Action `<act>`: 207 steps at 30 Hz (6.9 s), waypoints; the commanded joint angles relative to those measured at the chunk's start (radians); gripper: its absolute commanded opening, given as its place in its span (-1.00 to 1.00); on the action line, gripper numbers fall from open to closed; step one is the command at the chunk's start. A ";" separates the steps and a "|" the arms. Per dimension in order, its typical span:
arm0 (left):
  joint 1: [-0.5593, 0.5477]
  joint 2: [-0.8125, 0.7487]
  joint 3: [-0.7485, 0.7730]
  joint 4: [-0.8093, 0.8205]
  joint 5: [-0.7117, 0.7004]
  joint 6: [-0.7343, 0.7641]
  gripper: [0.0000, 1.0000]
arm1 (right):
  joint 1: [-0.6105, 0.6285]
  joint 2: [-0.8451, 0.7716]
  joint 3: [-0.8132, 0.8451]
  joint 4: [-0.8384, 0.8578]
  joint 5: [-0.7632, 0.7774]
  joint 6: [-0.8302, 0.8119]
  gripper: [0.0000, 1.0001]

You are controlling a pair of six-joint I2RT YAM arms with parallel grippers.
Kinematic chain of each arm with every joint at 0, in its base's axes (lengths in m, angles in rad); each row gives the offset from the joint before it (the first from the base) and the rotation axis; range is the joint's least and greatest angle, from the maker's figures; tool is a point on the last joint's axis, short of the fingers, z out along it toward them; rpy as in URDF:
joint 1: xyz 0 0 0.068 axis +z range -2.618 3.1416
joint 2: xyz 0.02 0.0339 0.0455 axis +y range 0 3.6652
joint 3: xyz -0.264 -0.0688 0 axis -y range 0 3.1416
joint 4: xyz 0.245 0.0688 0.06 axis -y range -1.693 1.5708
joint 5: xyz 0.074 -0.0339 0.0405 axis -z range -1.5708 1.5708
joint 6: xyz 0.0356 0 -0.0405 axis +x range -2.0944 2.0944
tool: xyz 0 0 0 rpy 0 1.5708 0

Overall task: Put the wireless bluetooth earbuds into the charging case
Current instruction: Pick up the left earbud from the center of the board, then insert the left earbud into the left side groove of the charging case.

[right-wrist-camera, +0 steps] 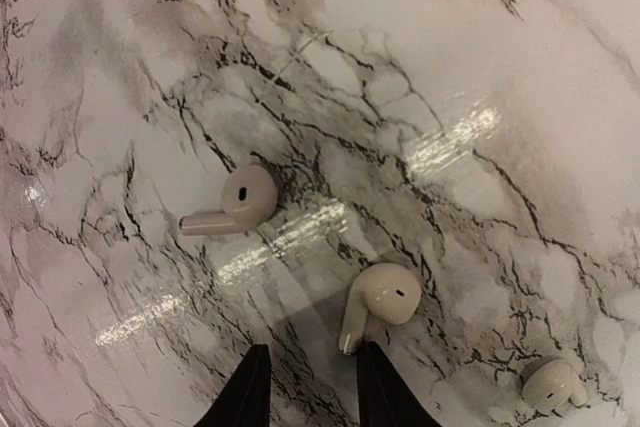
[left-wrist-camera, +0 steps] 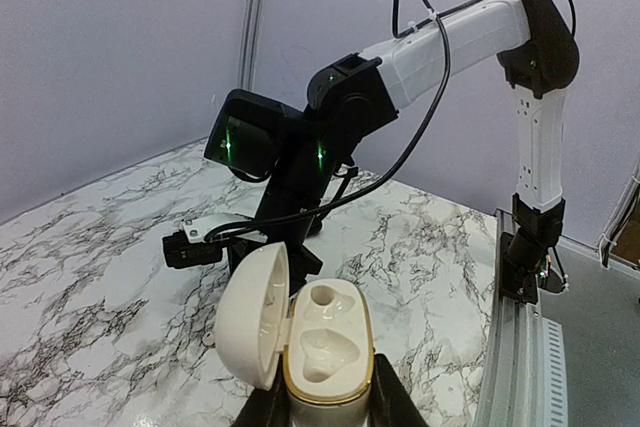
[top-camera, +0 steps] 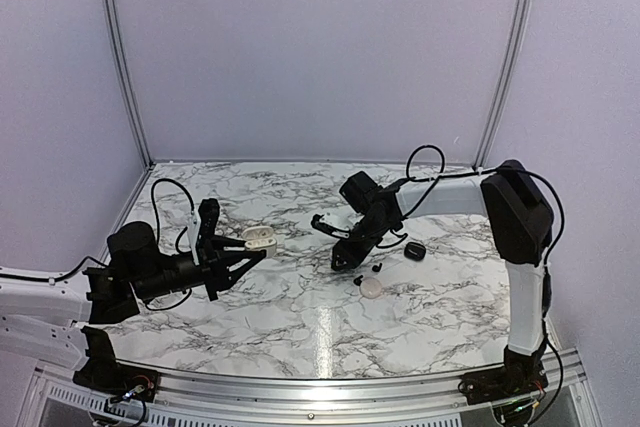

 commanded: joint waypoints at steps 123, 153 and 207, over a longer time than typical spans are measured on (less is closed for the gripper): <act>-0.028 -0.010 -0.073 0.296 -0.228 0.182 -1.00 | 0.404 -0.383 -0.127 0.891 -0.005 0.391 -0.85; -0.030 0.002 -0.070 0.325 -0.249 0.151 -1.00 | 0.453 -0.321 -0.153 0.996 0.148 0.406 -0.89; -0.030 -0.014 -0.076 0.362 -0.306 0.117 -1.00 | 0.511 -0.256 -0.242 1.146 0.351 0.524 -0.94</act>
